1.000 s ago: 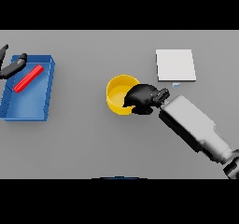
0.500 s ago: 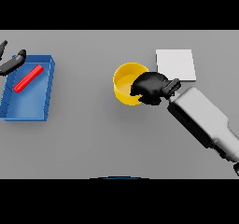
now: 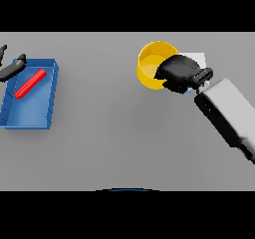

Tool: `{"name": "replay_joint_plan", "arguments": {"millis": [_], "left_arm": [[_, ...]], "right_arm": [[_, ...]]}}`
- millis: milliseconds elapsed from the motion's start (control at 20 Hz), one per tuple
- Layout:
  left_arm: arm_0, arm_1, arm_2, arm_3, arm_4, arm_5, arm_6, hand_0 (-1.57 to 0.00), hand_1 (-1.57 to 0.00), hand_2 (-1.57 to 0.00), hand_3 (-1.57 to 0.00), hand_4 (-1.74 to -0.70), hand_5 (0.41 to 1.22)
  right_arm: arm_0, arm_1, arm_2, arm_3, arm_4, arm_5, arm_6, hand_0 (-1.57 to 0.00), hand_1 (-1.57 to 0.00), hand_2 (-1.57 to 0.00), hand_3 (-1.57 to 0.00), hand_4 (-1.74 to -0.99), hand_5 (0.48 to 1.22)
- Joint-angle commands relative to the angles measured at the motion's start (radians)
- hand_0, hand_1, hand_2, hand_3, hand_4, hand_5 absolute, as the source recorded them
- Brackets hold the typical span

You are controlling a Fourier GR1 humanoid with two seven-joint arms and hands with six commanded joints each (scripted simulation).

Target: Pick up the red beaker and tilt it to pour out 1 green nut into yellow bowl. Pick up the yellow bowl and place it on the metallic measuring scale.

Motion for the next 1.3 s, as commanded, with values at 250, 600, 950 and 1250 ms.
{"name": "replay_joint_plan", "arguments": {"millis": [250,600,950,1250], "left_arm": [[0.007,-0.001,0.001,-0.040,0.005,0.008,0.051,0.00,0.00,0.00,0.00,-0.85,0.754],[0.025,-0.003,-0.003,-0.078,0.007,0.011,0.099,0.00,0.00,0.00,0.00,-0.86,0.779],[0.004,-0.012,-0.016,-0.047,-0.015,0.022,0.101,0.00,0.00,0.00,0.00,-0.86,0.809],[-0.004,-0.011,-0.017,-0.035,-0.010,0.008,0.093,0.00,0.00,0.00,0.00,-0.84,0.783]], "right_arm": [[-0.058,-0.045,-0.049,0.187,0.018,-0.117,-0.058,-1.57,-1.57,-1.55,-1.16,-1.741,1.221],[-0.102,-0.016,-0.082,0.442,0.032,-0.225,-0.072,-1.57,-1.57,-1.50,-1.18,-1.741,1.221],[-0.120,0.012,-0.094,0.587,0.031,-0.283,-0.115,-1.57,-1.57,-1.39,-1.37,-1.741,1.221],[-0.130,0.028,-0.091,0.645,0.032,-0.297,-0.126,-1.57,-1.57,-1.37,-1.45,-1.741,1.221]]}}
